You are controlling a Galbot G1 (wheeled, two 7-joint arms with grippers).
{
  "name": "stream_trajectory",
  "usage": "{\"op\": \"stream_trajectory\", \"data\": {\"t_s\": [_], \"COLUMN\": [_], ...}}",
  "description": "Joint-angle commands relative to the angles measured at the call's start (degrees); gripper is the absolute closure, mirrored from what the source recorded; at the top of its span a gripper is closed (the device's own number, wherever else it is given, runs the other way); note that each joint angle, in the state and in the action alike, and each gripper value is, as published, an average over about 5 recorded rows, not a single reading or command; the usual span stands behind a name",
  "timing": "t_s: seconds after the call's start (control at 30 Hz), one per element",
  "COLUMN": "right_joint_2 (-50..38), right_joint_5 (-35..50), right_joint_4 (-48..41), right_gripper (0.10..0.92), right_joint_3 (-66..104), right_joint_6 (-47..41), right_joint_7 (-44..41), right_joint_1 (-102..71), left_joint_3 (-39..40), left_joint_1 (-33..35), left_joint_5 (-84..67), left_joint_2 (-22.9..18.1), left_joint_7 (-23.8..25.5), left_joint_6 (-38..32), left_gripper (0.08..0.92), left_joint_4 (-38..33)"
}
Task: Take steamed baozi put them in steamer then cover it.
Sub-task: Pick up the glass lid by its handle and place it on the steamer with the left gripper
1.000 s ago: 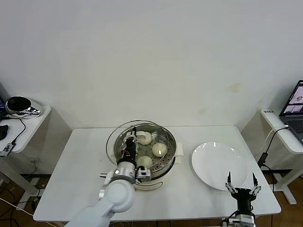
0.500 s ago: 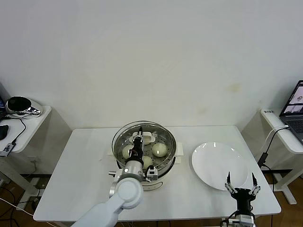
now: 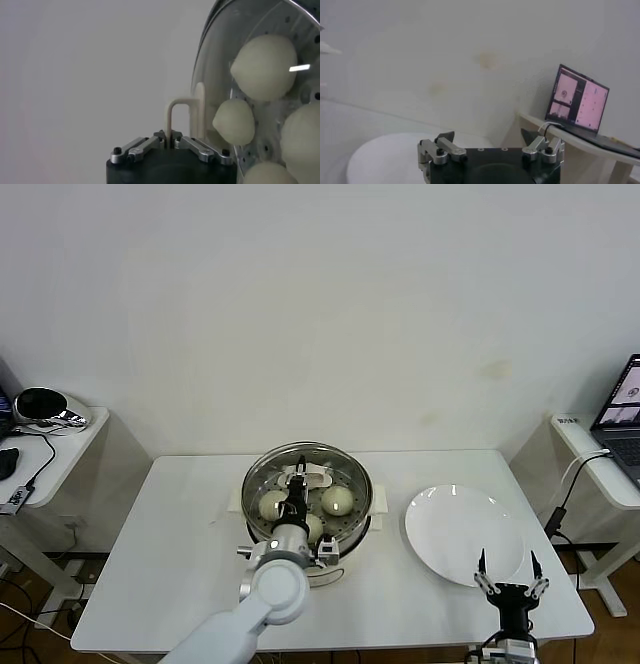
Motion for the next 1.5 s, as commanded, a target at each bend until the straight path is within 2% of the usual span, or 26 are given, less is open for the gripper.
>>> {"op": "stream_trajectory", "data": {"t_s": [0.03,0.83,1.5], "right_joint_2": [0.06,0.5,0.63], "right_joint_5": [-0.13,-1.05,-1.56], "right_joint_4": [-0.01,0.16,0.11], "right_gripper": [0.203,0.203,0.203], "right_joint_3": [-0.05,-0.51,-0.66], "right_joint_6": [0.08,0.32,0.56], "right_joint_7": [-0.04,0.0,0.0], "right_joint_1": [-0.03,-0.38,-0.6], "left_joint_3": [0.02,-0.47,-0.48], "left_joint_1": [0.02,0.05,0.76], "left_joint_5": [-1.85,-3.53,-3.87], "left_joint_2": [-0.27,1.18,0.49], "left_joint_7": [-0.04,0.93,0.21], "left_joint_6": [0.23,0.05,-0.45], "left_gripper": [0.858,0.858,0.858], "left_joint_4": [0.5,-1.84,-1.66]}}
